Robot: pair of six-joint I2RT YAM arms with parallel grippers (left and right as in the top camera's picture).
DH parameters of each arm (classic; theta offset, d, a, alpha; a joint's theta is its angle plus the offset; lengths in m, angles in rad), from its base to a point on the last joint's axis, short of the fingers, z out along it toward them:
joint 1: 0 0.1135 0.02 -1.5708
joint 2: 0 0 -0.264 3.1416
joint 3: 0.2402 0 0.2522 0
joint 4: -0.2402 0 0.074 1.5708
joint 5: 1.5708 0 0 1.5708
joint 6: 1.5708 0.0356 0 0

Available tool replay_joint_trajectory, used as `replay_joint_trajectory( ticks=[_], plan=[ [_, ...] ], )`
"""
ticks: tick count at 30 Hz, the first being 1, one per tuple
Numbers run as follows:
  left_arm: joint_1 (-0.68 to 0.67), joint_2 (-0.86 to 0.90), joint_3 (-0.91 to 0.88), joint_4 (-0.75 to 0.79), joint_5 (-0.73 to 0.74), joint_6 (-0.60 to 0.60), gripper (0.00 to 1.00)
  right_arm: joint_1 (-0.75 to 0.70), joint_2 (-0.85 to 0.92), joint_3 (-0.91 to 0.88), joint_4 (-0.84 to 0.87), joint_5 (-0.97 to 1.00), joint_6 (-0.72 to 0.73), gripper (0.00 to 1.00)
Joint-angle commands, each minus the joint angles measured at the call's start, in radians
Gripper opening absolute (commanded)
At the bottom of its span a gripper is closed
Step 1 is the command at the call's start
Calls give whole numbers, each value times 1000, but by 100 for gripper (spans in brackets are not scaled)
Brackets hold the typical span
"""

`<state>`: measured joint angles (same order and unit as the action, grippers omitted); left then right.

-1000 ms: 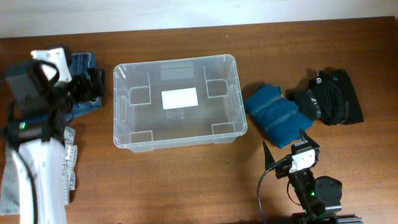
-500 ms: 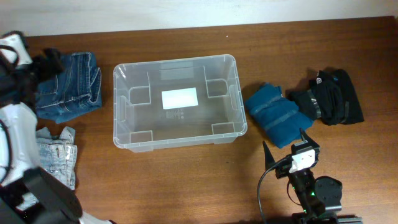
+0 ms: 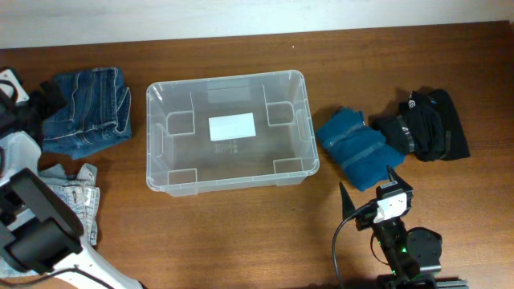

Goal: Pack container
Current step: 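Reach the left gripper to the dark-blue jeans and grasp their edge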

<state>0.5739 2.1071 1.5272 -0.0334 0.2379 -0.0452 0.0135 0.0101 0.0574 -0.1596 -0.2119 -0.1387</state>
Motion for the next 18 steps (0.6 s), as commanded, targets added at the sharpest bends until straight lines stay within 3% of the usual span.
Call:
replay_joint_trajectory(
  ticks=[1, 7, 18],
  plan=[
    [52, 94, 74, -22, -17, 5, 99, -8, -6, -9, 0, -5, -4, 98],
    [72, 196, 330, -337, 34, 5, 99, -8, -6, -9, 0, -5, -4, 98],
    [24, 205, 788, -832, 125, 39, 99, -8, -6, -9, 0, -5, -3, 98]
  ],
)
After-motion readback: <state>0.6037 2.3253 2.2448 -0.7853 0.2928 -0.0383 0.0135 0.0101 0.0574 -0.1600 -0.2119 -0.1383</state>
